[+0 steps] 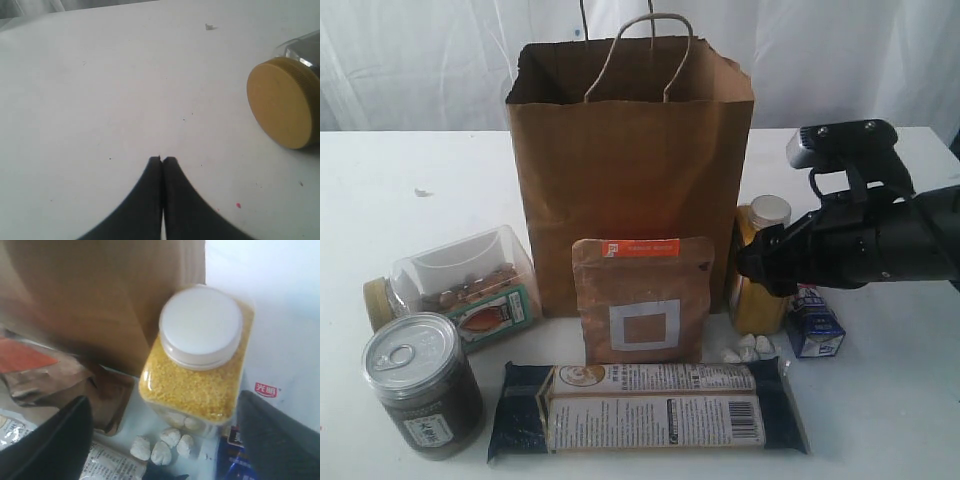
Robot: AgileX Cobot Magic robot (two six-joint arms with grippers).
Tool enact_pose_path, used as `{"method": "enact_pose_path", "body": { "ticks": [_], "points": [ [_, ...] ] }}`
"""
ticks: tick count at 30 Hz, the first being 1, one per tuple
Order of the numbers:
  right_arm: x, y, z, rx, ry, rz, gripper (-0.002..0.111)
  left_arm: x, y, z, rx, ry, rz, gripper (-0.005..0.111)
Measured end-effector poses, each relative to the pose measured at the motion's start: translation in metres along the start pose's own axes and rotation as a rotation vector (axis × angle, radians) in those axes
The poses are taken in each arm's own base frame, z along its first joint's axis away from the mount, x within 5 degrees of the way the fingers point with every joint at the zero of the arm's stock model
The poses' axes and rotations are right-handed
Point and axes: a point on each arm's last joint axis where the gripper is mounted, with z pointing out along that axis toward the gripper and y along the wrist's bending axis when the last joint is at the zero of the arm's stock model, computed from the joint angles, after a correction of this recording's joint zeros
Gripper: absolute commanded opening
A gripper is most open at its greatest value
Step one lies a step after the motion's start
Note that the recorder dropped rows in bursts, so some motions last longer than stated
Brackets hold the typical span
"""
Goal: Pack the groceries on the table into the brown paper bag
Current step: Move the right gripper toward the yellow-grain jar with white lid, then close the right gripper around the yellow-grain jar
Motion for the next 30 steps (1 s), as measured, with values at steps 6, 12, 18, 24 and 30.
{"method": "enact_pose_path", "body": {
  "ticks": [6, 12, 18, 24, 30],
  "points": [
    [0.002, -0.005, 0.011, 0.039, 0.006, 0.003, 0.073, 0.0, 0.0, 0.0, 0.0, 0.0, 0.0, 0.0],
    [0.004, -0.01, 0.019, 0.067, 0.014, 0.006, 0.073, 0.0, 0.0, 0.0, 0.0, 0.0, 0.0, 0.0],
    [0.005, -0.012, 0.033, 0.07, 0.044, 0.01, 0.073, 0.0, 0.0, 0.0, 0.0, 0.0, 0.0, 0.0],
    [-0.003, -0.013, 0.034, 0.083, 0.016, 0.0, 0.071, 0.0, 0.0, 0.0, 0.0, 0.0, 0.0, 0.0],
    [-0.003, -0.014, 0.037, 0.094, 0.014, -0.003, 0.069, 0.0, 0.0, 0.0, 0.0, 0.0, 0.0, 0.0]
  ]
}}
